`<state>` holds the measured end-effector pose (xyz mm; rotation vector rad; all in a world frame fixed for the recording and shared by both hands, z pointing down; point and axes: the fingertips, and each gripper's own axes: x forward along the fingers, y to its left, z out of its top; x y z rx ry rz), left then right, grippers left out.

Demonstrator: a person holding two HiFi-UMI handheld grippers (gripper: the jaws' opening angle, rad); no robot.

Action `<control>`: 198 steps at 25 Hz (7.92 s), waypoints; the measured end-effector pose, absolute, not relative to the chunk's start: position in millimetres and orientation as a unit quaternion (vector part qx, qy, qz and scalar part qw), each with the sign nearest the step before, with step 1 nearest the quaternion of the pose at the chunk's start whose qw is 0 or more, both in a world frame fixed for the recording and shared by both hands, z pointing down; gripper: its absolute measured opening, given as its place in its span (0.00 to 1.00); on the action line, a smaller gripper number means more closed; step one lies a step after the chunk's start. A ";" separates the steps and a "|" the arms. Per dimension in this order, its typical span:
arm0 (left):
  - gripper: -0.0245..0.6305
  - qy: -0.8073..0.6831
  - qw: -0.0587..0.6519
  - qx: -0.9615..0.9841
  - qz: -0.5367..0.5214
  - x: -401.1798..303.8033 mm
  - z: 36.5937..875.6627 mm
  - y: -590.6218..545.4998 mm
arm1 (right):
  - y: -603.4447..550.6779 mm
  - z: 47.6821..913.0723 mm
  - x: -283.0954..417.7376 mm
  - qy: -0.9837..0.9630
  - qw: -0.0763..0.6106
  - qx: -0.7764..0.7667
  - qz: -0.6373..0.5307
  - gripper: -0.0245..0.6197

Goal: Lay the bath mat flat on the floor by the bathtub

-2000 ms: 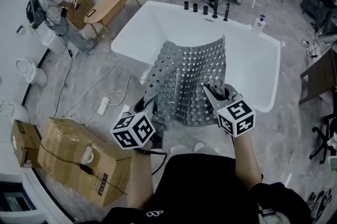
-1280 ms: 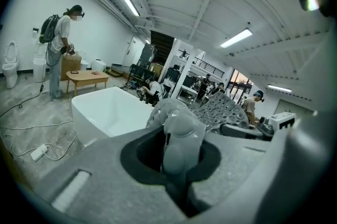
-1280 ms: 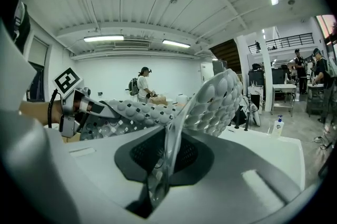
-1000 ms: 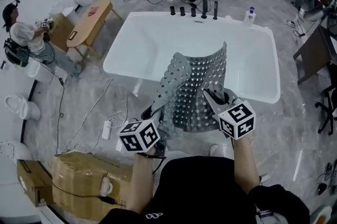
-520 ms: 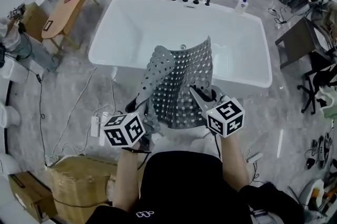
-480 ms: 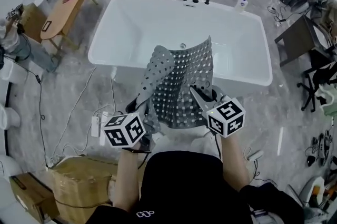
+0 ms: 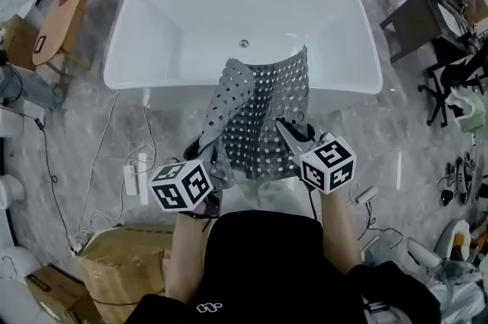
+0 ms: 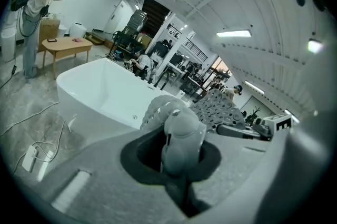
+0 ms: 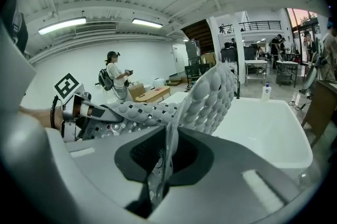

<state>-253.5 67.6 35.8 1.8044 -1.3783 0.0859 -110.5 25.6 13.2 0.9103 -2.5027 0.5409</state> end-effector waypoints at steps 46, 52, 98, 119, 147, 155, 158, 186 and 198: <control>0.08 -0.494 0.547 0.654 0.170 -175.1 288.4 66.1 | 50.1 272.7 -7.7 -0.822 0.359 0.322 0.303 0.07; 0.08 -0.496 0.557 0.641 0.181 -172.3 336.6 58.9 | 46.0 317.1 1.1 -0.812 0.364 0.331 0.315 0.07; 0.08 -0.485 0.555 0.616 0.277 -147.0 653.3 19.1 | -1.2 638.7 74.2 -0.756 0.390 0.361 0.383 0.07; 0.08 -0.500 0.548 0.599 0.301 -160.3 735.3 -1.5 | -11.0 742.1 73.4 -0.716 0.384 0.376 0.447 0.07; 0.08 -0.551 0.514 0.485 0.444 -262.8 874.1 40.2 | -5.9 862.0 151.5 -0.618 0.464 0.440 0.457 0.08; 0.09 -0.551 0.537 0.463 0.440 -288.0 899.9 45.8 | -5.3 892.6 182.3 -0.580 0.484 0.469 0.459 0.08; 0.12 -0.554 0.542 0.459 0.434 -297.8 910.2 52.7 | 0.2 905.0 193.5 -0.570 0.504 0.470 0.448 0.08; 0.04 -0.604 0.606 0.382 0.350 -269.2 792.4 89.0 | 41.0 807.2 193.3 -0.490 0.487 0.519 0.503 0.25; 0.04 -0.590 0.601 0.399 0.363 -258.6 708.7 121.5 | 66.8 728.9 155.4 -0.499 0.459 0.511 0.529 0.15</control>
